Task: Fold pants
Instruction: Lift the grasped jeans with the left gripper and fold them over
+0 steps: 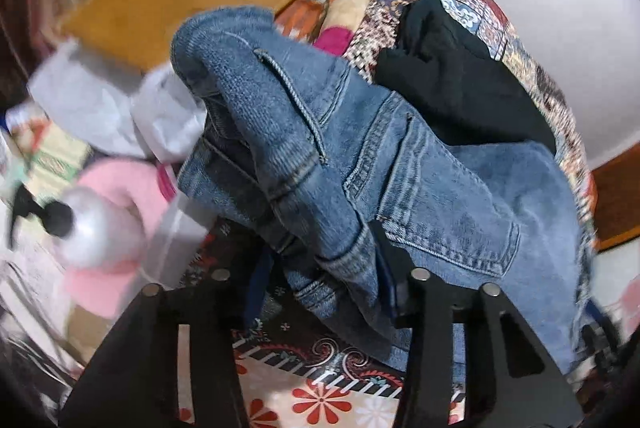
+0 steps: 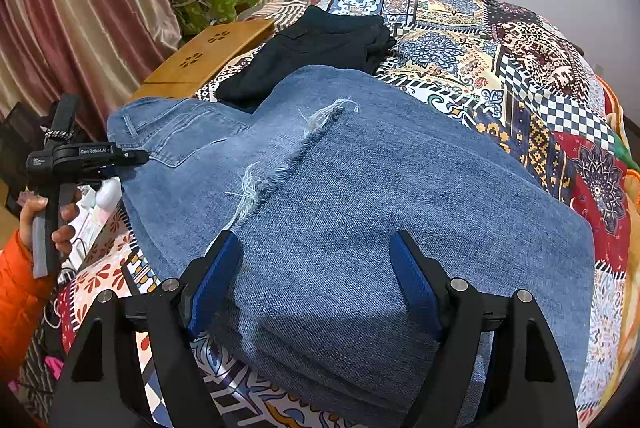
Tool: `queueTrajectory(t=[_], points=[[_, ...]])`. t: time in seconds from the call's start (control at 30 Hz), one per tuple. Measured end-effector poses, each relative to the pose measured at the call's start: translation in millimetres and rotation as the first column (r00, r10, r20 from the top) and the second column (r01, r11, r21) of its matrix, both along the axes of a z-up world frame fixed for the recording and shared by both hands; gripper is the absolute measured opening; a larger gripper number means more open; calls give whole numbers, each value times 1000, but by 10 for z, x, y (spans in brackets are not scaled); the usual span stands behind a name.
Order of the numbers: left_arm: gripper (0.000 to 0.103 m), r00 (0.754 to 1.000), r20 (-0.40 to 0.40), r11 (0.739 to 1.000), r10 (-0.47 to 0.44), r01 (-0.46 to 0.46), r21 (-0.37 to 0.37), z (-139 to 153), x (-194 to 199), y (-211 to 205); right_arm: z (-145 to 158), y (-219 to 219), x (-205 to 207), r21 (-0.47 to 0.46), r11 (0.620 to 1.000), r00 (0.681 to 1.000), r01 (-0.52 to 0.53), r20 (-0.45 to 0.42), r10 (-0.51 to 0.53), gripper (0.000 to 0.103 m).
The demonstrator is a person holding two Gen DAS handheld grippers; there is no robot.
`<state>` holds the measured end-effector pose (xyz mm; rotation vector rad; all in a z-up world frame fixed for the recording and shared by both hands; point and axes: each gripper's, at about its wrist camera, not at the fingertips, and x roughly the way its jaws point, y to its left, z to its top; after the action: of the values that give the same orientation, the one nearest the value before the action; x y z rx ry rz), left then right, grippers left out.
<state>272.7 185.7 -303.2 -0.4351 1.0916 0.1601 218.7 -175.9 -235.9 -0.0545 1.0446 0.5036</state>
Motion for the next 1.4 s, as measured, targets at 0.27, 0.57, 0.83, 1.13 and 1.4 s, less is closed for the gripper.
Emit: queueTrajectory(t=[0.27, 0.57, 0.83, 1.13, 1.4], points=[[22, 993, 88, 992, -73, 63, 109, 581, -69, -169, 123, 15, -8, -15, 1000, 1000, 21, 23, -20, 75], [4, 964, 209, 980, -164, 135, 144, 1150, -48, -463, 281, -293, -38, 41, 994, 993, 101, 49, -103, 75], [84, 1000, 26, 995, -9, 12, -103, 381, -327, -59, 172, -563, -65, 18, 987, 987, 158, 15, -158, 75], [84, 992, -108, 873, 70, -113, -474, -515, -269, 196, -12, -594, 5, -14, 984, 983, 178, -40, -178, 75], [63, 987, -24, 817, 159, -145, -558, -503, -11, 282, -35, -600, 19, -15, 986, 985, 168, -37, -168, 79]])
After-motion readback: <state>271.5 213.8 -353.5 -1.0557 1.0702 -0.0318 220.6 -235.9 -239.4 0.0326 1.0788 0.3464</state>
